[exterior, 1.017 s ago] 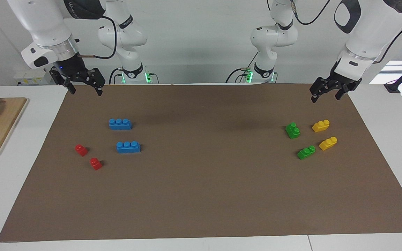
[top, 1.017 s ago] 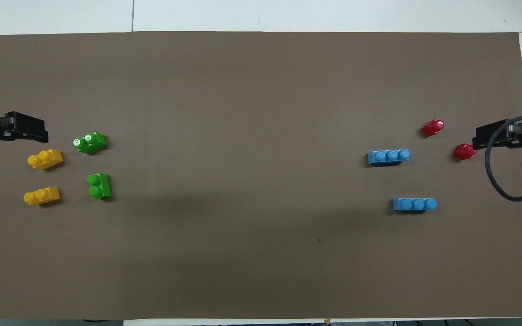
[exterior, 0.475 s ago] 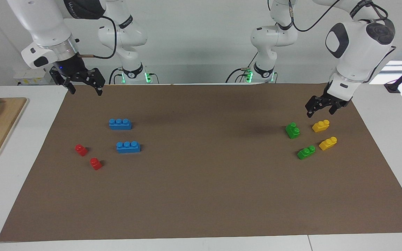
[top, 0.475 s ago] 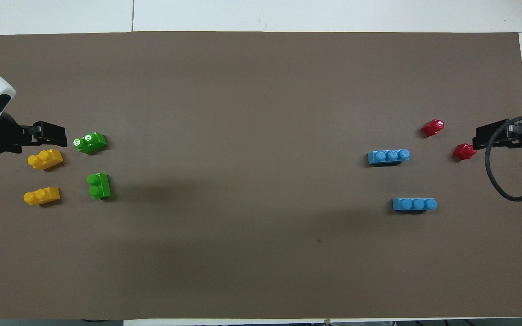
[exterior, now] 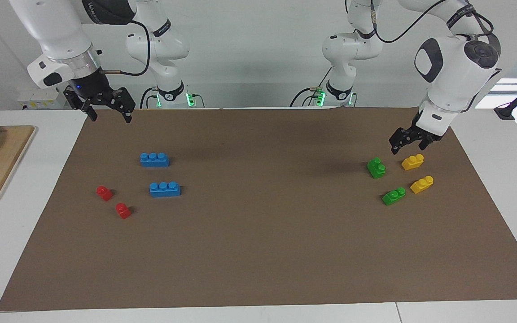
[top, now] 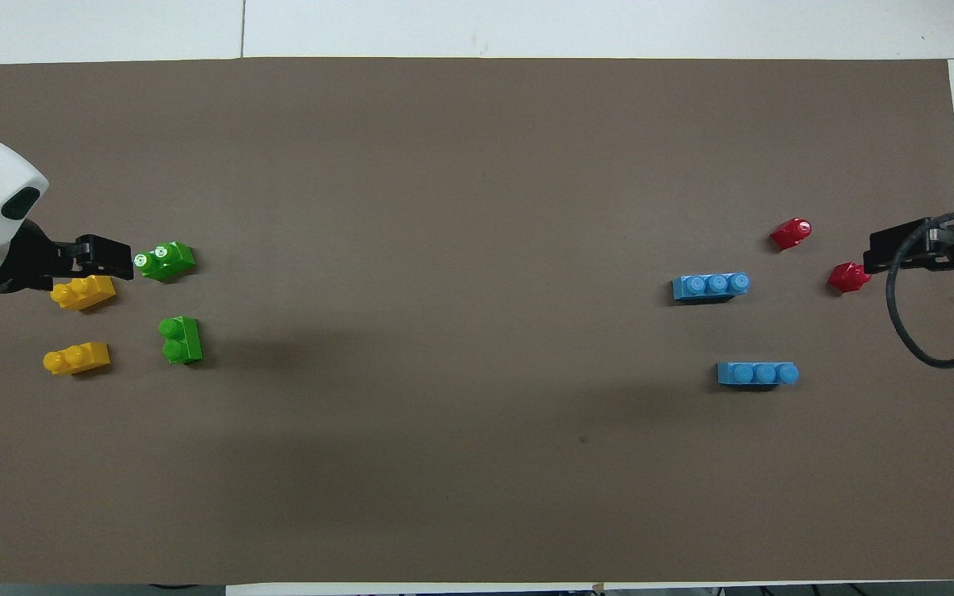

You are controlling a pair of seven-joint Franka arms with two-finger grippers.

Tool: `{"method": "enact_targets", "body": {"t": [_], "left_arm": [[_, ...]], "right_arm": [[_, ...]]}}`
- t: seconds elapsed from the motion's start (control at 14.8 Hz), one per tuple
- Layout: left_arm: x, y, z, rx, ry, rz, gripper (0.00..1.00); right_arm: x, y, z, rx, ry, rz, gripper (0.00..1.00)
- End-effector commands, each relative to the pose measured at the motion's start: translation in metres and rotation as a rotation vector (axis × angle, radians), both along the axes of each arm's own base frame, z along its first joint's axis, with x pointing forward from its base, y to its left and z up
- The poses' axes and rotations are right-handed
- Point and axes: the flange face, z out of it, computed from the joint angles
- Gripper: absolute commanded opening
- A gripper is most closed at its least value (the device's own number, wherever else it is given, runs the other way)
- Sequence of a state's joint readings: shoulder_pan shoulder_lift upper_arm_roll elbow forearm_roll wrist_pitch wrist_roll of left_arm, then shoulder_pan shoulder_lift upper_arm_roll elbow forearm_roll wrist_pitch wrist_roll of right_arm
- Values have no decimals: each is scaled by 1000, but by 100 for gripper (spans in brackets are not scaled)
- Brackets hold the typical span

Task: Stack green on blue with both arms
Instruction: 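Move the left gripper over the green brick nearer the robot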

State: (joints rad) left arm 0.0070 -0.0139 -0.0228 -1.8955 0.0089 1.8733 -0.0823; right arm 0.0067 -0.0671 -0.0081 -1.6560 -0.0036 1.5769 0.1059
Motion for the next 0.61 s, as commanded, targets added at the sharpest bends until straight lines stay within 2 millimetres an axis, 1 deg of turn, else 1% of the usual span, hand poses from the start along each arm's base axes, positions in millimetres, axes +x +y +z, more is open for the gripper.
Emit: {"method": "enact_targets", "body": {"t": [0.0,0.34,0.41,0.54], "left_arm": [[-12,2,-9,8,-10,-11,100],[-15,-2,-39,8,-8,-6,100],[-14,-3,-48,7,-22,-8,100],[-20,-1,-68,7,-18,-8,100]], "right_arm": [[-9,-4,1,-10,10,8,100],[-9,-4,1,-10,10,8,100],[-9,-4,1,-10,10,8,100],[-9,-4,1,-10,10,8,100]]}}
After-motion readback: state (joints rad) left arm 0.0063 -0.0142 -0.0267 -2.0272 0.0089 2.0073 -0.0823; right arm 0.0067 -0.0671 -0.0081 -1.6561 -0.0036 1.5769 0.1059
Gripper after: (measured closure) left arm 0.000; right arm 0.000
